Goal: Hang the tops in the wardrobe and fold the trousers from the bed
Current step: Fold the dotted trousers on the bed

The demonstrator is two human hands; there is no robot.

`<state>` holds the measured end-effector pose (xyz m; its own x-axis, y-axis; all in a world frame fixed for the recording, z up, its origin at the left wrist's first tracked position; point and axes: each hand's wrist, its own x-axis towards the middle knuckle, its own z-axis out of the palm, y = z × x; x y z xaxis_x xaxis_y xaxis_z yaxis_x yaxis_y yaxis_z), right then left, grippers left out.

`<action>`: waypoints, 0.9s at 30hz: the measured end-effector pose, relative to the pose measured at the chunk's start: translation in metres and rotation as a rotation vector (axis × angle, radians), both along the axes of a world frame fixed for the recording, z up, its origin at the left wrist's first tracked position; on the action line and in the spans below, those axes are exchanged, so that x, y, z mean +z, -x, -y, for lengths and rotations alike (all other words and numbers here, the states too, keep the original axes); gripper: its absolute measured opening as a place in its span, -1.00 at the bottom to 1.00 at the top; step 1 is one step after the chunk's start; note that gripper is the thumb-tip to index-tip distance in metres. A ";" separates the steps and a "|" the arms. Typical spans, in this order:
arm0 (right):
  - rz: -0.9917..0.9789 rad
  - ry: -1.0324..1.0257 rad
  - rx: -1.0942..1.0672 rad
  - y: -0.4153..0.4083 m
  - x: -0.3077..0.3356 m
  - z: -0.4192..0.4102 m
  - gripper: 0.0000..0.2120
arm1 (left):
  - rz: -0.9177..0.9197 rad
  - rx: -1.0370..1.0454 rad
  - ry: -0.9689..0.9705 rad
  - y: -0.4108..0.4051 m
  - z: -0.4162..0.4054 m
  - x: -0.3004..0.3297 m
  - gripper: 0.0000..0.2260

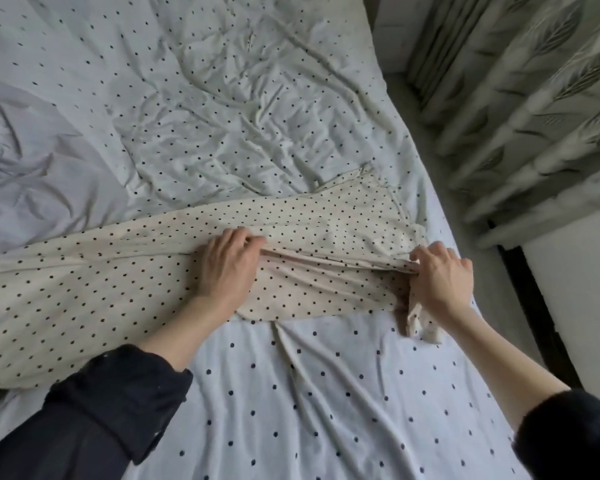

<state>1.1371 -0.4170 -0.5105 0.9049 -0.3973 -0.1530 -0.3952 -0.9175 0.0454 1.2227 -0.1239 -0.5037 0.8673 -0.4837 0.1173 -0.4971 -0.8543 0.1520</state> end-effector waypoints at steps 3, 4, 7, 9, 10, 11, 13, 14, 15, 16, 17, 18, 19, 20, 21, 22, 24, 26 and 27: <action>0.022 0.046 0.000 -0.039 0.001 0.016 -0.69 | -0.035 0.104 0.016 -0.023 0.007 -0.005 -0.78; 0.022 0.065 0.001 -0.050 0.001 0.020 -0.70 | -0.047 0.126 0.006 -0.028 0.007 -0.006 -0.78; 0.023 0.077 -0.004 -0.085 -0.005 0.027 -0.77 | -0.050 0.173 -0.042 -0.048 0.009 -0.020 -0.72; 0.016 0.067 0.000 -0.107 -0.016 0.030 -0.84 | -0.058 0.231 -0.035 -0.064 0.009 -0.030 -0.69; 0.013 0.061 -0.001 -0.112 -0.018 0.029 -0.86 | -0.066 0.265 -0.021 -0.068 0.009 -0.032 -0.70; 0.017 0.055 -0.003 -0.120 -0.023 0.030 -0.86 | -0.074 0.292 -0.011 -0.074 0.008 -0.035 -0.72; 0.046 0.031 -0.010 -0.139 -0.031 0.031 -0.81 | -0.077 0.317 0.016 -0.086 0.008 -0.042 -0.78; 0.057 0.016 -0.016 -0.148 -0.034 0.031 -0.77 | -0.080 0.325 0.033 -0.090 0.007 -0.045 -0.80; 0.060 0.006 -0.015 -0.158 -0.038 0.032 -0.75 | -0.083 0.338 0.053 -0.096 0.006 -0.048 -0.81; 0.062 0.003 -0.014 -0.168 -0.041 0.032 -0.73 | -0.091 0.354 0.081 -0.101 0.005 -0.050 -0.80; 0.065 0.011 -0.014 -0.177 -0.045 0.033 -0.73 | -0.099 0.377 0.103 -0.106 0.003 -0.052 -0.79; 0.067 0.017 -0.018 -0.188 -0.048 0.034 -0.74 | -0.111 0.403 0.120 -0.113 0.001 -0.056 -0.78; 0.077 0.014 -0.027 -0.190 -0.049 0.034 -0.77 | -0.123 0.421 0.121 -0.113 -0.001 -0.056 -0.77; 0.095 0.009 -0.036 -0.198 -0.051 0.034 -0.78 | -0.138 0.444 0.118 -0.116 -0.003 -0.057 -0.77; 0.110 0.006 -0.049 -0.206 -0.056 0.035 -0.78 | -0.157 0.464 0.114 -0.119 -0.005 -0.060 -0.77; 0.119 0.010 -0.069 -0.210 -0.058 0.035 -0.77 | -0.173 0.476 0.106 -0.120 -0.005 -0.060 -0.77; 0.127 0.003 -0.105 -0.216 -0.067 0.033 -0.71 | -0.206 0.487 0.067 -0.119 -0.005 -0.062 -0.77; 0.128 -0.037 -0.127 -0.216 -0.076 0.029 -0.61 | -0.223 0.488 0.030 -0.119 -0.004 -0.063 -0.77; 0.124 -0.061 -0.126 -0.215 -0.079 0.025 -0.55 | -0.223 0.482 0.015 -0.120 -0.004 -0.064 -0.77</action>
